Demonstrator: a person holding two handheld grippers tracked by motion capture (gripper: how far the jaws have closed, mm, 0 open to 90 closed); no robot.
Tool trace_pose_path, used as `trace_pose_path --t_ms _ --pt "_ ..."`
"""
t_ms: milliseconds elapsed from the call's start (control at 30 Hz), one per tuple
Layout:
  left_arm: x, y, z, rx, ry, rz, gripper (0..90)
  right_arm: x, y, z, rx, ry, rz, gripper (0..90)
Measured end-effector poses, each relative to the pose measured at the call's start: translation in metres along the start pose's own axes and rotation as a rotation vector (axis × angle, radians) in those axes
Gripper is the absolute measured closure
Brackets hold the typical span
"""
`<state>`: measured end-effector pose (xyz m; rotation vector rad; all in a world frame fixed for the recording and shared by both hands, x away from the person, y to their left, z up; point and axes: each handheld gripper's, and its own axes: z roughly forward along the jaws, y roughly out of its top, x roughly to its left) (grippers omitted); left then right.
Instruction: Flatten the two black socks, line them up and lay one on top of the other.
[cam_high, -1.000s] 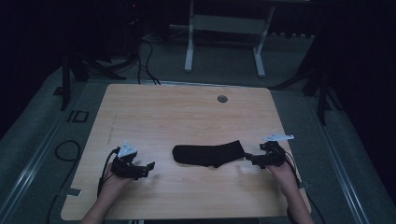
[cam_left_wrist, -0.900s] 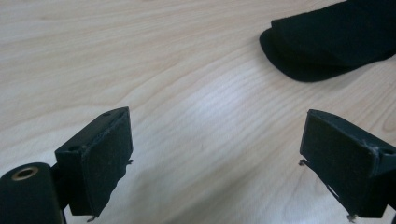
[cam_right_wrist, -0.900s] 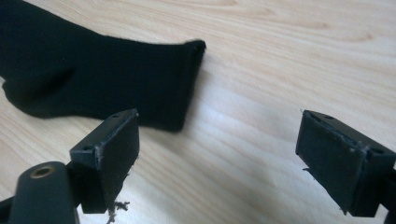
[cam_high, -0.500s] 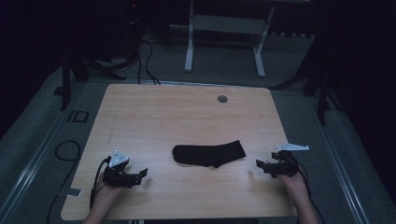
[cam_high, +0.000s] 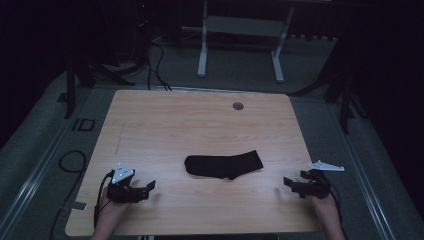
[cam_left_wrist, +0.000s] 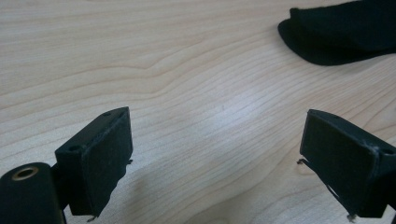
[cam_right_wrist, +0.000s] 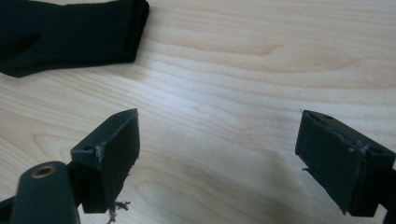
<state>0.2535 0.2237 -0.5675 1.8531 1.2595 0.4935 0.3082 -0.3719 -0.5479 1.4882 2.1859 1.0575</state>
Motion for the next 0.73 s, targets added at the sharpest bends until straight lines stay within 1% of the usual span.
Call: trace_pose_path --t_ms 100,133,200,267,333,367,400,433,500,533,633,667,733 --pt "0.0008 -0.0034 -0.0021 -0.006 0.003 -0.011 9.8 -0.0003 -0.0053 -0.0009 0.002 -0.013 0.0 14.0" --pt "0.0008 -0.0043 -0.0027 -0.015 0.0 -0.01 9.8 0.0 -0.0066 -0.0018 -0.008 -0.025 -0.004 14.0" --pt "0.0004 -0.0047 -0.0045 -0.015 0.004 -0.005 9.8 0.0008 -0.0078 -0.0037 -0.035 -0.054 -0.012 14.1" --pt "-0.0004 -0.0057 -0.0051 -0.018 0.009 -0.011 9.8 0.0008 -0.0076 -0.0048 -0.045 -0.066 -0.012 14.1" --pt "-0.0004 -0.0065 -0.0064 -0.018 0.018 0.004 9.8 0.0017 -0.0073 -0.0059 -0.053 -0.075 -0.013 14.1" --pt "-0.0004 -0.0065 -0.0064 -0.018 0.018 0.004 9.8 0.0017 -0.0073 -0.0059 -0.053 -0.075 -0.013 14.1" --pt "-0.0002 -0.0069 -0.0073 -0.025 0.026 -0.003 9.8 0.0021 -0.0072 -0.0062 -0.052 -0.085 -0.019 14.1" --pt "0.0003 -0.0069 -0.0078 -0.034 0.03 -0.009 9.8 0.0024 -0.0078 -0.0061 -0.059 -0.113 -0.034 14.1" --pt "0.0011 -0.0065 -0.0087 -0.039 0.037 -0.011 9.8 0.0012 -0.0087 -0.0056 -0.069 -0.107 -0.026 14.1" --pt "0.0012 -0.0065 -0.0091 -0.047 0.043 -0.014 9.8 0.0008 -0.0088 -0.0054 -0.07 -0.11 -0.026 14.1" --pt "0.0033 -0.007 -0.0101 -0.049 0.058 -0.013 9.8 0.0 -0.0089 -0.0053 -0.074 -0.123 -0.028 14.1" --pt "0.0039 -0.0071 -0.0103 -0.052 0.058 -0.016 9.8 -0.0004 -0.0091 -0.0053 -0.073 -0.13 -0.03 14.1" --pt "0.0036 -0.007 -0.0106 -0.061 0.061 -0.02 9.8 -0.0023 -0.0101 -0.0046 -0.076 -0.129 -0.024 14.2"
